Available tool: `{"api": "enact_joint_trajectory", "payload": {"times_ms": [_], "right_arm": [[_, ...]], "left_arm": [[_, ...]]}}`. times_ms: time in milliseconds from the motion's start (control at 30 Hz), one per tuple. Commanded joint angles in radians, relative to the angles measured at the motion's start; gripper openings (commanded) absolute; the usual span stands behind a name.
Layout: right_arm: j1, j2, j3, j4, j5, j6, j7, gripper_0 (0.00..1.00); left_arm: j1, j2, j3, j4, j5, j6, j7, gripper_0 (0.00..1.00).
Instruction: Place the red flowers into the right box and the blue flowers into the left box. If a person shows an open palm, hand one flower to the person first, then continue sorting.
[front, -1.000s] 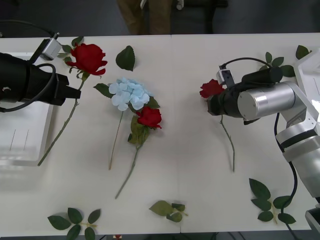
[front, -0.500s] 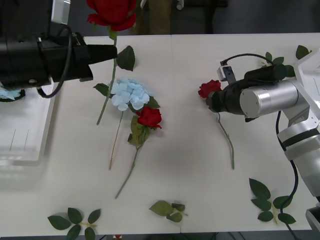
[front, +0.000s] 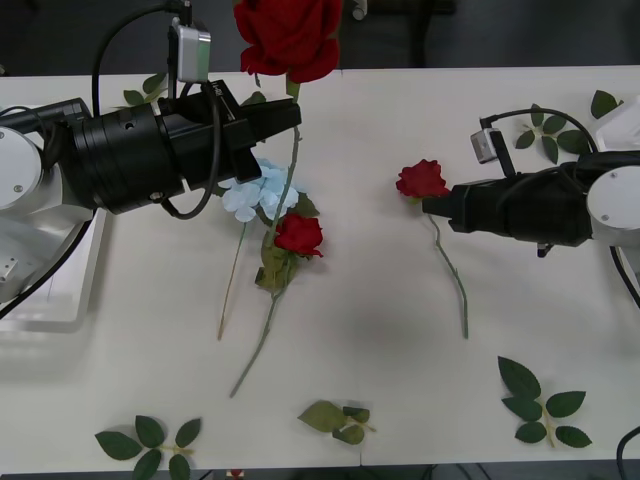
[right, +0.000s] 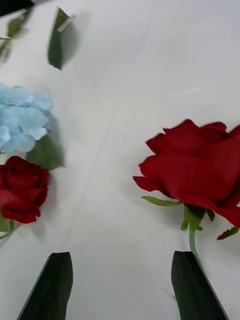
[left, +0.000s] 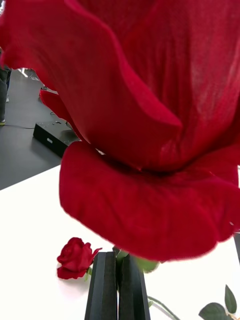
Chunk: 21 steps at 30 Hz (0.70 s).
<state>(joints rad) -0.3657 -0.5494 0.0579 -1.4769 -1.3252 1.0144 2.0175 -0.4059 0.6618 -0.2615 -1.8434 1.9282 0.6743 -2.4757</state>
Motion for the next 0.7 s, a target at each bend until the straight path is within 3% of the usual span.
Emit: {"api": "enact_joint_trajectory", "payload": {"times_ms": [33,333,467,567,600,700], "right_arm": [[0.041,-0.052,-0.018,-0.036,-0.233,-0.017,0.135,0.57],[0.099,-0.06,0.008,-0.033,-0.684,-0.008,0.477,0.57],[0.105,-0.06,0.068,-0.034,-0.833,-0.01,0.633,0.7],[0.103,-0.055,0.114,-0.034,-0.873,-0.028,0.688,0.96],[0.103,-0.052,0.128,-0.034,-0.882,-0.039,0.688,1.0],[0.1,-0.04,0.175,-0.034,-0.898,-0.076,0.688,1.0]], "left_arm": [[0.009,-0.024,-0.004,-0.028,0.018,-0.015,-0.092,0.0],[0.01,-0.024,-0.008,-0.028,0.018,-0.013,-0.092,0.0],[0.009,-0.024,-0.012,-0.028,0.02,-0.013,-0.091,0.0],[0.01,-0.024,-0.012,-0.028,0.022,-0.013,-0.092,0.0],[0.01,-0.024,-0.012,-0.028,0.022,-0.013,-0.092,0.0],[0.009,-0.024,-0.013,-0.027,0.022,-0.013,-0.091,0.0]]}}
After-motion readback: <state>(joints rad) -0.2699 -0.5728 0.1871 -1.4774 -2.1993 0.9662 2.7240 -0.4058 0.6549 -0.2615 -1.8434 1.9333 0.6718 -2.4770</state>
